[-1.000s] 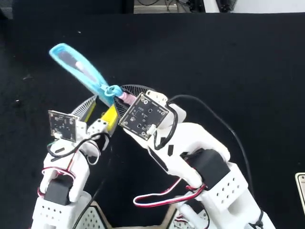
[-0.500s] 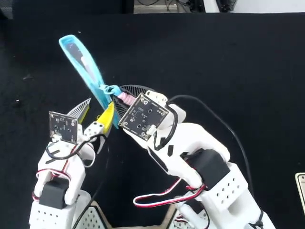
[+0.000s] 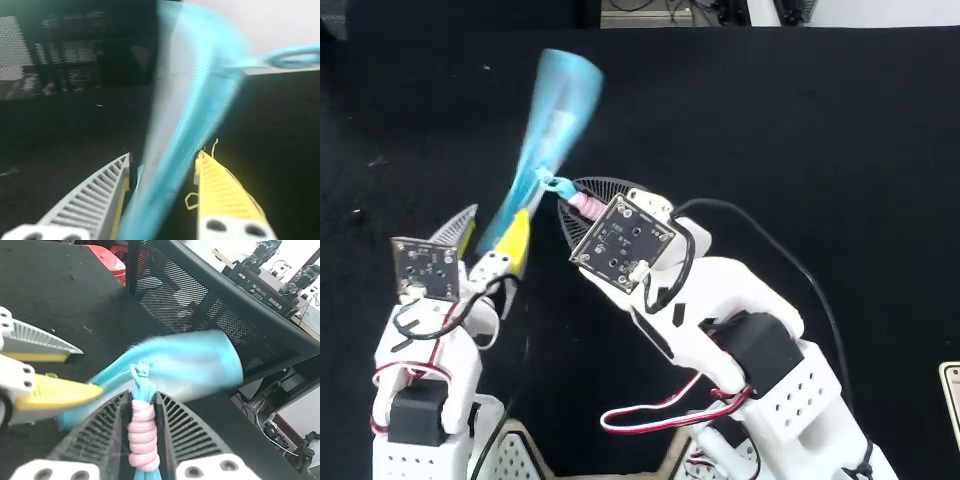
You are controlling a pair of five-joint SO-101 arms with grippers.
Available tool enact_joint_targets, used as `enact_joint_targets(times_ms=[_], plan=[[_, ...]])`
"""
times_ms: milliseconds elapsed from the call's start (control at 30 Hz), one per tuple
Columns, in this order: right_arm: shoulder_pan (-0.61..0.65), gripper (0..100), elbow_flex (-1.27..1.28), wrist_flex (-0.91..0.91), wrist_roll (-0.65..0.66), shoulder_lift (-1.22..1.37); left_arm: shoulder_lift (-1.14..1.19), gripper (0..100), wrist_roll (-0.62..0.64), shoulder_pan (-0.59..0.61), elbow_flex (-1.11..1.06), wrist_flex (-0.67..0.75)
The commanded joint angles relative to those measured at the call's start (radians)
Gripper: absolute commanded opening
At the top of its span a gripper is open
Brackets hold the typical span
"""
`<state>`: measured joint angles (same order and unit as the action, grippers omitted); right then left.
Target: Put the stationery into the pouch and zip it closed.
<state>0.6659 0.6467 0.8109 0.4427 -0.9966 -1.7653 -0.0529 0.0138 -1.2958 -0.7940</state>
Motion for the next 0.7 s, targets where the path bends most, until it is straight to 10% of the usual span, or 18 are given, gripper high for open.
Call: enact_joint_targets(times_ms=[0, 667], plan=[[0.009, 1.1, -0.013, -0.005, -0.006, -0.021, -0.011, 21, -0.002, 0.028, 0.081, 0.003], [0.066, 1.1, -0.007, -0.002, -0.008, -0.021, -0.011, 21, -0.005, -0.097, 0.054, -0.006]])
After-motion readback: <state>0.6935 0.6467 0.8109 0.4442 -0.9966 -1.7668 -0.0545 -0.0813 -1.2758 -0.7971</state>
